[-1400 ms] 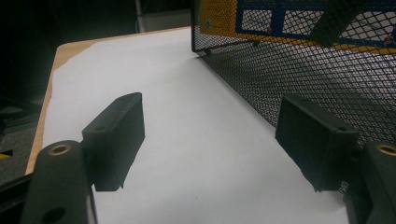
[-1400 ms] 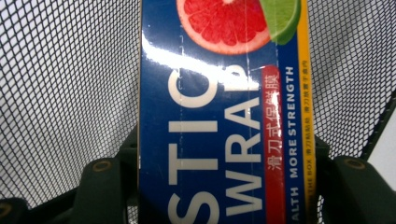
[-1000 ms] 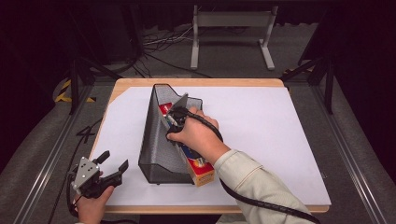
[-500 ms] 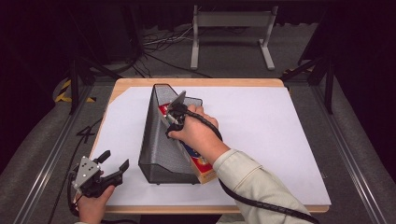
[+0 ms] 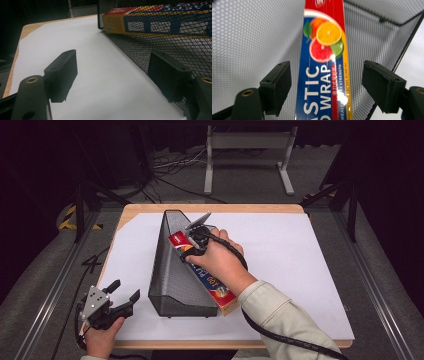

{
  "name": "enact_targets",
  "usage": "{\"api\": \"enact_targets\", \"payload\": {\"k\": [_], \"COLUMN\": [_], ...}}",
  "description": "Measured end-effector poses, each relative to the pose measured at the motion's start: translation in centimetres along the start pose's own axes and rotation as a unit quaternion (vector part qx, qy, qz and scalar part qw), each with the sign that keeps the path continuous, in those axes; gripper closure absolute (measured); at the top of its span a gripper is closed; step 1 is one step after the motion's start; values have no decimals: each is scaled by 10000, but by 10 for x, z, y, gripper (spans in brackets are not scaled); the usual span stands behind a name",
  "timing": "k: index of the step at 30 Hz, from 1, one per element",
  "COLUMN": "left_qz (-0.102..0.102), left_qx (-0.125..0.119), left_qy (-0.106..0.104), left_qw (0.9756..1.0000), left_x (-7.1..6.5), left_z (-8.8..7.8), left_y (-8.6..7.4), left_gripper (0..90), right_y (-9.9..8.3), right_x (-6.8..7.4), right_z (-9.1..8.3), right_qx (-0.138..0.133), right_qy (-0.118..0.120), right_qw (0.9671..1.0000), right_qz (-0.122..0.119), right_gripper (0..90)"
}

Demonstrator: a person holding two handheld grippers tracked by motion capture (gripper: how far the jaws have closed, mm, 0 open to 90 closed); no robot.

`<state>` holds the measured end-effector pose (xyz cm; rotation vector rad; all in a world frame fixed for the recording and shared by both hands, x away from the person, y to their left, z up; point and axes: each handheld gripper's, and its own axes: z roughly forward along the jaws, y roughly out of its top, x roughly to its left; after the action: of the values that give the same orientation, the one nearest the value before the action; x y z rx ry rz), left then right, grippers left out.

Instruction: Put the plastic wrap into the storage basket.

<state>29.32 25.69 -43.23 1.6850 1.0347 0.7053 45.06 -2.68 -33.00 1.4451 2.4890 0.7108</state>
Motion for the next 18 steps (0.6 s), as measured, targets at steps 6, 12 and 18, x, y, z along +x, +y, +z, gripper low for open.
{"api": "enact_targets", "payload": {"k": [6,12,18], "left_qz": [27,17,34], "left_qx": [-6,-4,9], "left_qy": [-9,-11,-16], "left_qw": [10000,10000,10000], "left_x": [0,-1,-1], "left_z": [1,2,2], "left_y": [1,1,2], "left_gripper": [247,244,241], "right_y": [-4,-12,-26], "right_x": [-9,-17,-27], "right_z": [-25,-42,-65], "right_qx": [-866,-1438,-2023], "right_qy": [376,667,1002], "right_qw": [9954,9862,9711], "right_qz": [-162,-474,-775], "right_gripper": [238,210,193]}}
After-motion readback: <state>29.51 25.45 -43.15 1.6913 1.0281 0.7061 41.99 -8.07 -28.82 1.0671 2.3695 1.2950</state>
